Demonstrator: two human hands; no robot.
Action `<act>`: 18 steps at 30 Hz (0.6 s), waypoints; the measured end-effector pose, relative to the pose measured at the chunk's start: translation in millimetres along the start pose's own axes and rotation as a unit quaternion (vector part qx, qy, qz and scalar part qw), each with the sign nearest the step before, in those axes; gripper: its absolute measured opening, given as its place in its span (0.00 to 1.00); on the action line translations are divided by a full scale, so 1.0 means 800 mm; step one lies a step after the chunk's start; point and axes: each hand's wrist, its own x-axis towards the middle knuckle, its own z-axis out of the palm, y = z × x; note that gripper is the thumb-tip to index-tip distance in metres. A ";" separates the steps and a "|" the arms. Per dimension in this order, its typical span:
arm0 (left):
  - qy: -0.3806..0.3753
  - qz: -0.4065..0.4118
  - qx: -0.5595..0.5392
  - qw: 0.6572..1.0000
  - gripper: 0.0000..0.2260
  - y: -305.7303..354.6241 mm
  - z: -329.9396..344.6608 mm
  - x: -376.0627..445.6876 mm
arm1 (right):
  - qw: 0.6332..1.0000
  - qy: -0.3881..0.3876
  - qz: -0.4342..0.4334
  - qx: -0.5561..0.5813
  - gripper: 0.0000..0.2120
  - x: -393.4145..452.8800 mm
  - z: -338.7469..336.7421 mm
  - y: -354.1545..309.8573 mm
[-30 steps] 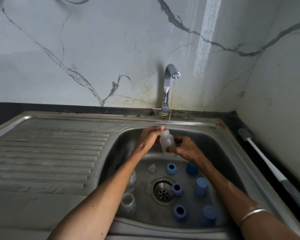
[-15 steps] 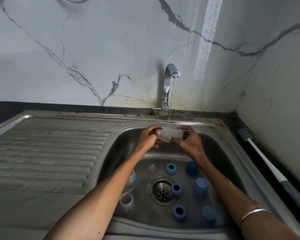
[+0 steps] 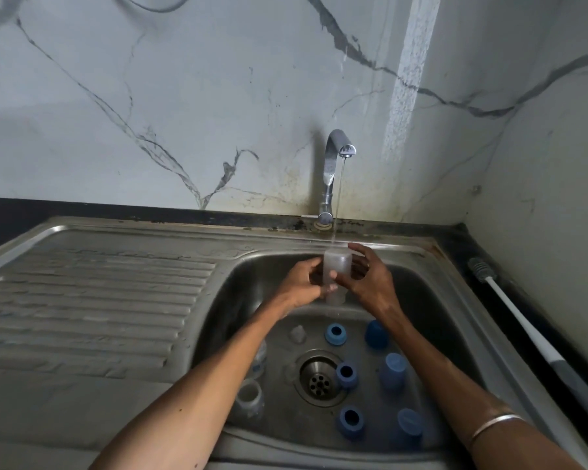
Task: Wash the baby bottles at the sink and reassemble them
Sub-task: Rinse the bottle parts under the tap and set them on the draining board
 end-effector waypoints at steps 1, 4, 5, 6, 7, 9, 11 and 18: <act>0.022 -0.004 -0.005 1.000 0.24 -0.002 0.000 0.002 | 1.000 -0.013 0.002 -0.001 0.33 0.001 0.001 0.002; 0.048 -0.025 -0.031 0.998 0.23 -0.004 0.002 0.006 | 0.999 -0.050 0.012 -0.017 0.34 0.003 0.002 0.008; 0.050 -0.033 -0.051 0.997 0.22 -0.004 0.002 0.006 | 0.998 -0.059 0.018 -0.021 0.35 0.005 0.003 0.009; 0.054 -0.045 -0.080 0.994 0.21 -0.003 0.002 0.006 | 0.997 -0.068 0.025 -0.026 0.35 0.005 0.003 0.010; 0.056 -0.056 -0.118 0.990 0.20 -0.002 0.001 0.006 | 0.996 -0.077 0.031 -0.031 0.36 0.005 0.002 0.010; 0.064 -0.069 -0.204 0.974 0.19 -0.001 0.000 0.006 | 0.994 -0.093 0.040 -0.049 0.34 0.006 0.001 0.011; 0.075 -0.072 -0.282 0.954 0.23 0.003 -0.002 0.005 | 0.993 -0.094 0.038 -0.065 0.30 0.006 0.000 0.013; 0.076 -0.060 -0.318 0.943 0.26 0.005 -0.003 0.005 | 0.999 -0.032 0.034 -0.023 0.22 0.008 -0.002 0.010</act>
